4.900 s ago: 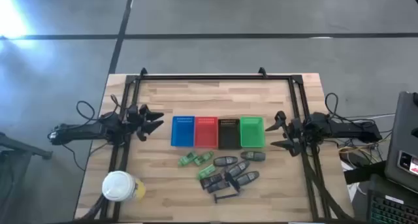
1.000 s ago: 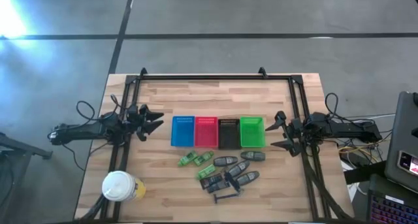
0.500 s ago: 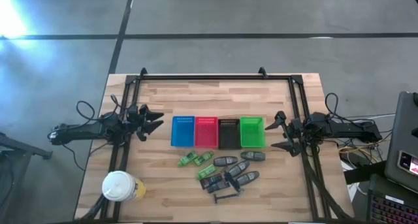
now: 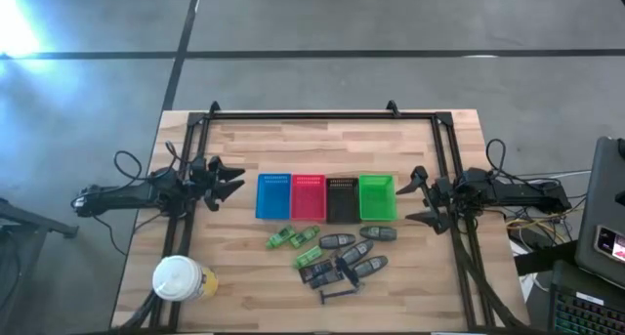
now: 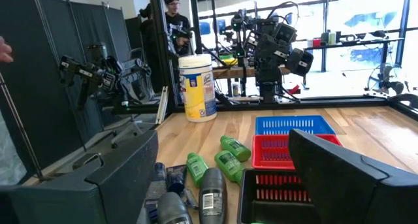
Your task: Pick & Place Travel size toiletries
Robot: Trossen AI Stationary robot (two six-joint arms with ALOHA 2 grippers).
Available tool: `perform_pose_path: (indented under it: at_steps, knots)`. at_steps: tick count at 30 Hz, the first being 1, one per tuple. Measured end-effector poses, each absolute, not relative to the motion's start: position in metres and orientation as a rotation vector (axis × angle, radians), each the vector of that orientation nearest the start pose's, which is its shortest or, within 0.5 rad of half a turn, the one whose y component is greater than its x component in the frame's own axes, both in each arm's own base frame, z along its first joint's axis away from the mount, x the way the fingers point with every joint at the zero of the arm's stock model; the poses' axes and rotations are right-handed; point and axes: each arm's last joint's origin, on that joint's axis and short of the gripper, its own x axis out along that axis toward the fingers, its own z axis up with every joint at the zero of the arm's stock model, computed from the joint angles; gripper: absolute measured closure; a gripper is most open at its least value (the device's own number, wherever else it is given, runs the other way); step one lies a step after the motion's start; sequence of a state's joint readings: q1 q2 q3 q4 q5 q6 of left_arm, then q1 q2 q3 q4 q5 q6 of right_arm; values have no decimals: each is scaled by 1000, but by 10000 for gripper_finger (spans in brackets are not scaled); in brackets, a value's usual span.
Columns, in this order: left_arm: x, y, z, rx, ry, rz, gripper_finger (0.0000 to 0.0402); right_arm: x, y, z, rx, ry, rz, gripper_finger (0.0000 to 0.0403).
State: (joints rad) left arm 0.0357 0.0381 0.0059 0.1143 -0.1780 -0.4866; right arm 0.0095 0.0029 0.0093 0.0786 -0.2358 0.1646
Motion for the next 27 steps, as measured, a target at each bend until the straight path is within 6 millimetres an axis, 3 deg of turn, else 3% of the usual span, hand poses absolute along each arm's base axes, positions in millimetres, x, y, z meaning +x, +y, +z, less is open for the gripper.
perform_pose_path:
  at_steps: [27]
  knots:
    - [99, 9, 173, -490, -132, 189, 168, 96, 8, 174, 154, -65, 252, 147]
